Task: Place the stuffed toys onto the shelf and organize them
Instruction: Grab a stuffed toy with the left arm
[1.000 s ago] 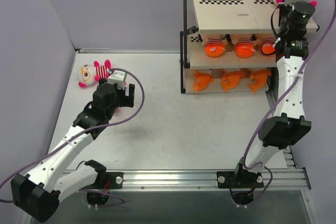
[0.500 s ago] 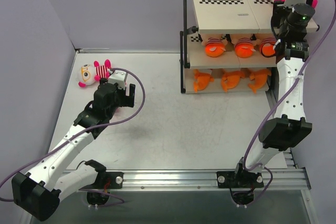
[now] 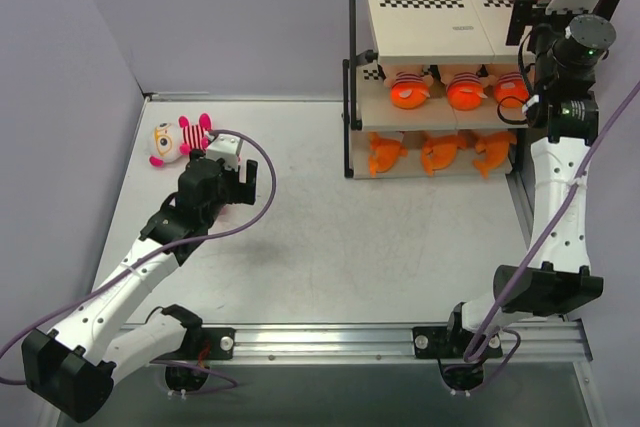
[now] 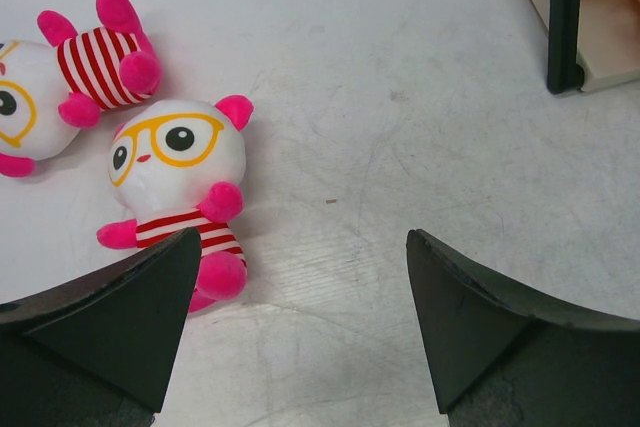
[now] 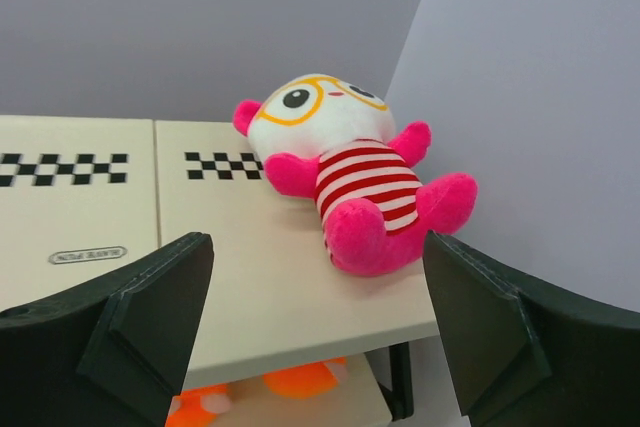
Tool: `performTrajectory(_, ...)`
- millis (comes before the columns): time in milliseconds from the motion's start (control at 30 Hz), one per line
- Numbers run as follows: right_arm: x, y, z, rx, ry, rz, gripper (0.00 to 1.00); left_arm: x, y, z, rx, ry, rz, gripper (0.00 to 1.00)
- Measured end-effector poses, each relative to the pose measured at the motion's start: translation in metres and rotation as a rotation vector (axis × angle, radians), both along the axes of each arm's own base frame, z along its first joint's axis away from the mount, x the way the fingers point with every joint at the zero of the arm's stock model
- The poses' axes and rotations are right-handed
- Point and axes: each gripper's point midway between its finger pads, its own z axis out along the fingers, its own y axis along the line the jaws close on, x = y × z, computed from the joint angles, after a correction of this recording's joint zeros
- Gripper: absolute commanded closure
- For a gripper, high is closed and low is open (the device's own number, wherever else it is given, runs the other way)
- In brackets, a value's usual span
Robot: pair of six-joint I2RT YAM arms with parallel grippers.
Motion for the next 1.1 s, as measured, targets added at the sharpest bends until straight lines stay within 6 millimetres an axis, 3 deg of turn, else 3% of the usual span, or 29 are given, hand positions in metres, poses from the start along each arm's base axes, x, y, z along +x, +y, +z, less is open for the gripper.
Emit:
performTrajectory(133, -0.027, 0.019, 0.019, 0.047, -0.065, 0.054, 0.04, 0.0, 0.0, 0.0, -0.006, 0.001, 0.002, 0.08)
performTrajectory(300, -0.07, 0.042, 0.034, 0.146, -0.153, 0.148, 0.01, -0.001, -0.001, -0.003, -0.024, 0.017, 0.003, 0.08)
performTrajectory(400, -0.094, 0.057, 0.028, 0.228, -0.185, 0.212, 0.01, 0.002, 0.0, -0.009, -0.031, 0.04, 0.012, 0.08)
performTrajectory(567, -0.117, 0.078, -0.017, 0.358, -0.15, 0.297, 0.01, 0.012, 0.013, -0.028, -0.043, 0.118, 0.065, 0.08)
performTrajectory(733, -0.125, 0.103, -0.075, 0.443, -0.039, 0.363, 0.01, 0.027, 0.043, -0.046, -0.105, 0.183, 0.17, 0.08)
performTrajectory(833, -0.133, 0.122, -0.099, 0.473, 0.016, 0.415, 0.01, 0.034, 0.062, -0.053, -0.168, 0.212, 0.23, 0.07)
performTrajectory(1100, -0.166, 0.158, -0.136, 0.524, 0.083, 0.556, 0.01, 0.06, 0.143, -0.09, -0.383, 0.301, 0.473, 0.08)
